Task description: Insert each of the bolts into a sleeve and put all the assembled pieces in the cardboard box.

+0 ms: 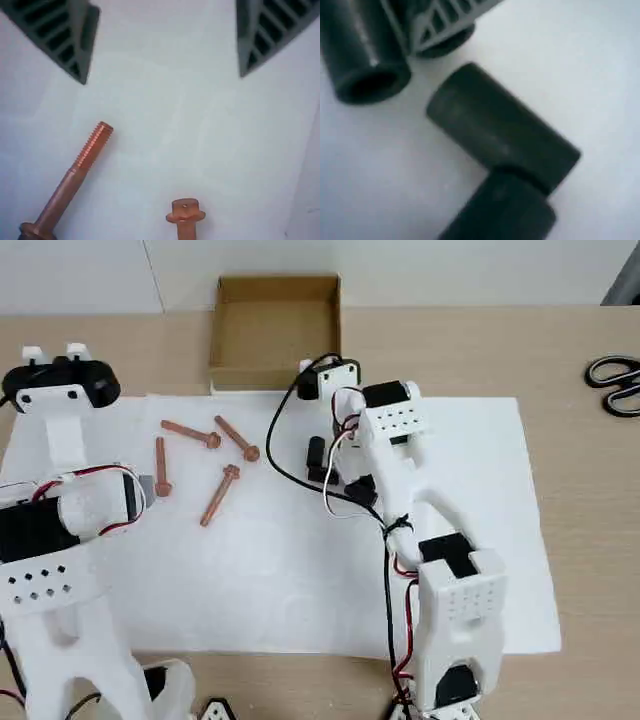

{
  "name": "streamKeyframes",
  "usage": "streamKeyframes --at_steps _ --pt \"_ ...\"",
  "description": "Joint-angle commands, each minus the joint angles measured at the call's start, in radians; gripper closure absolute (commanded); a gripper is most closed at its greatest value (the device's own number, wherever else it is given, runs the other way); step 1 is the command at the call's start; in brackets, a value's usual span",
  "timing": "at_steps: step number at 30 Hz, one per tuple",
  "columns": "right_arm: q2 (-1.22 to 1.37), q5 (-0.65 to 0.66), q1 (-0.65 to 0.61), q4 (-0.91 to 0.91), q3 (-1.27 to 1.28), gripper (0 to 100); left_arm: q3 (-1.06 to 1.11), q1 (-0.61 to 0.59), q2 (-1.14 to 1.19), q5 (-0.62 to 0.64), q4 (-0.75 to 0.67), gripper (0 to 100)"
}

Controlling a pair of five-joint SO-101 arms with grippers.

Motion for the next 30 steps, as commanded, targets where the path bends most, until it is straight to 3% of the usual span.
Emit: streamKeyframes --at_steps 1,8,17,22,30 --pt "0.008 0.006 -0.004 -0.018 -0.031 77.6 -0.039 -0.006 0.0 0.008 0.014 81" --pt "0.042 0.008 -0.002 -0.044 -0.031 79.5 -0.039 -0.006 0.0 0.008 0.018 81" --pt "0.058 0.002 0.062 -0.062 -0.031 98.9 -0.039 -0.006 0.0 0.008 0.018 81" --pt "0.048 -0.011 0.107 -0.045 -0.032 99.4 -0.039 -0.002 0.006 0.008 0.018 81" --pt "0.012 -0.144 0.137 0.128 -0.16 99.4 -0.039 -0.002 0.008 0.008 0.034 81"
